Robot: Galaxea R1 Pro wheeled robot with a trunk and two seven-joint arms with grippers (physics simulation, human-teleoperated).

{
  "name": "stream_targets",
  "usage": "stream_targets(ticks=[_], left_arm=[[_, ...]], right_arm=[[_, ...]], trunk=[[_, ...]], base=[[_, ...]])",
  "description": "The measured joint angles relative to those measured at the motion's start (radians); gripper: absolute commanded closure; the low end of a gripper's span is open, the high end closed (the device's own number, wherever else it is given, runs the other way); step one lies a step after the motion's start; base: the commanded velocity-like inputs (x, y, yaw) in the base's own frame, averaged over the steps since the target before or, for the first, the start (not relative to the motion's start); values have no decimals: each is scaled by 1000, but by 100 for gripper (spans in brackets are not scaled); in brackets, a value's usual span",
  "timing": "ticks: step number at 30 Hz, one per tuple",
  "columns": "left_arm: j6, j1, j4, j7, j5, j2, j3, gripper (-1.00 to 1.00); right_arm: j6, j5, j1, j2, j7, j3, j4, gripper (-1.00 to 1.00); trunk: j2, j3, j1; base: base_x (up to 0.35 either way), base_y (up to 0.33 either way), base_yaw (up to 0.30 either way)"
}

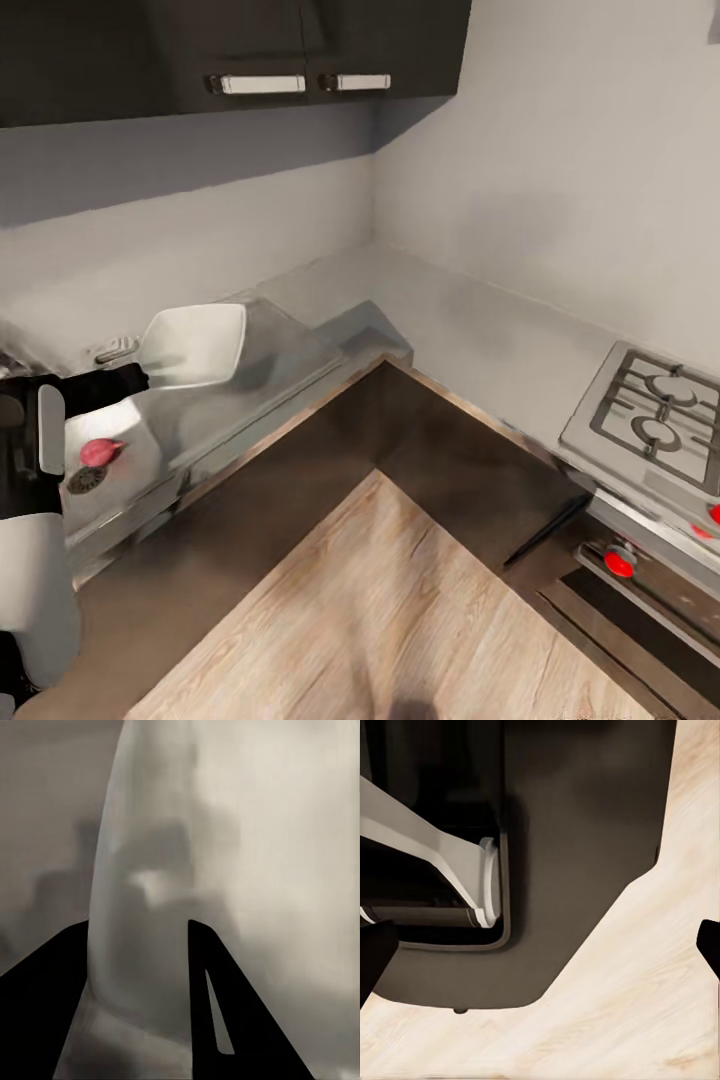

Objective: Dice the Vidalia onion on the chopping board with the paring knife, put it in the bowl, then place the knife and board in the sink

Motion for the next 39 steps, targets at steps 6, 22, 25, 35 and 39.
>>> stream_targets(ticks=[6, 22, 25, 35, 39], left_arm=[[0, 0, 0, 0, 0, 0, 0, 100], [-1, 0, 5, 0, -2, 3, 5, 100], [-1, 0, 4, 1, -2, 6, 6, 100], [0, 0, 6, 2, -4, 23, 7, 100], [0, 0, 6, 2, -4, 26, 8, 100]], right_arm=[[0, 0, 0, -1, 0, 0, 0, -100], [0, 0, 0, -2, 0, 0, 0, -100], [0, 0, 0, -2, 0, 0, 0, -100], [0, 0, 0, -5, 1, 0, 0, -100], [0, 0, 0, -5, 1, 0, 0, -100]], trunk=[[0, -2, 0], [0, -9, 0], [0, -10, 0], [0, -14, 0], [0, -16, 0]], base=[[-328, 79, 260], [-320, 143, 249], [-279, 192, 214], [-173, 256, 184], [-106, 281, 171]])
